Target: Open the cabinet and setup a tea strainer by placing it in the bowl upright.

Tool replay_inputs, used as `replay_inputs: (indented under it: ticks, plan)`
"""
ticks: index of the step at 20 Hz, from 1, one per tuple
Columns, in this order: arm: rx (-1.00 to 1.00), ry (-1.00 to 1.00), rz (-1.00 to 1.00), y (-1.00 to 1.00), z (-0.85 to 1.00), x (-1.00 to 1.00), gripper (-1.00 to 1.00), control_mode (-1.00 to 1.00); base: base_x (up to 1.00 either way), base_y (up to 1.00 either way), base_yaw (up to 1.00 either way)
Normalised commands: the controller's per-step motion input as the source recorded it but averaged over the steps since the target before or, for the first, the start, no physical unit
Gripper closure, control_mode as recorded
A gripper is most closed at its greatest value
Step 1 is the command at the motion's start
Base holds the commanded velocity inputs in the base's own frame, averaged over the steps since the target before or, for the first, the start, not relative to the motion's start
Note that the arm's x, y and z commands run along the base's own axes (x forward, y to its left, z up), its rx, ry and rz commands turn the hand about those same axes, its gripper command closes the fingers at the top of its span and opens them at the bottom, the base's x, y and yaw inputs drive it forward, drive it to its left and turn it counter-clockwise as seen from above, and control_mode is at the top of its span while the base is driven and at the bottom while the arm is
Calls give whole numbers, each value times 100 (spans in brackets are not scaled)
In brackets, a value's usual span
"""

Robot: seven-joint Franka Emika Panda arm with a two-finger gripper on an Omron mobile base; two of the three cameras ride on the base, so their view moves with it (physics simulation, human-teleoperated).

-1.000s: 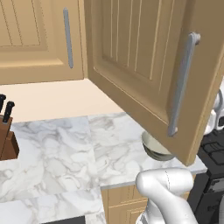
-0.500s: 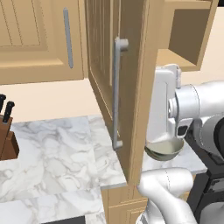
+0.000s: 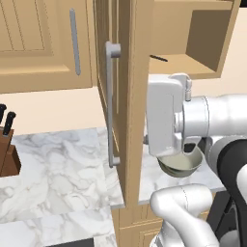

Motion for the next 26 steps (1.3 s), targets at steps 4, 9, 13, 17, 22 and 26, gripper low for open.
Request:
replay_inputs:
  ticks: [4,9,13,17,22,26]
  plan:
    - [-13,-7,-11,-7,0,0,-100,-100,0,0,0]
    - [-23,-3,-9,-37,0,3,-100,-100,0,0,0]
    - [-35,0,-6,-64,0,29,-100,-100,0,0,0]
    - [-47,0,-5,-68,-8,42,-100,-100,0,0,0]
    - [-64,-12,-4,-55,-41,37,-100,-100,0,0,0]
    - [-76,-26,-1,-42,-66,31,-100,-100,0,0,0]
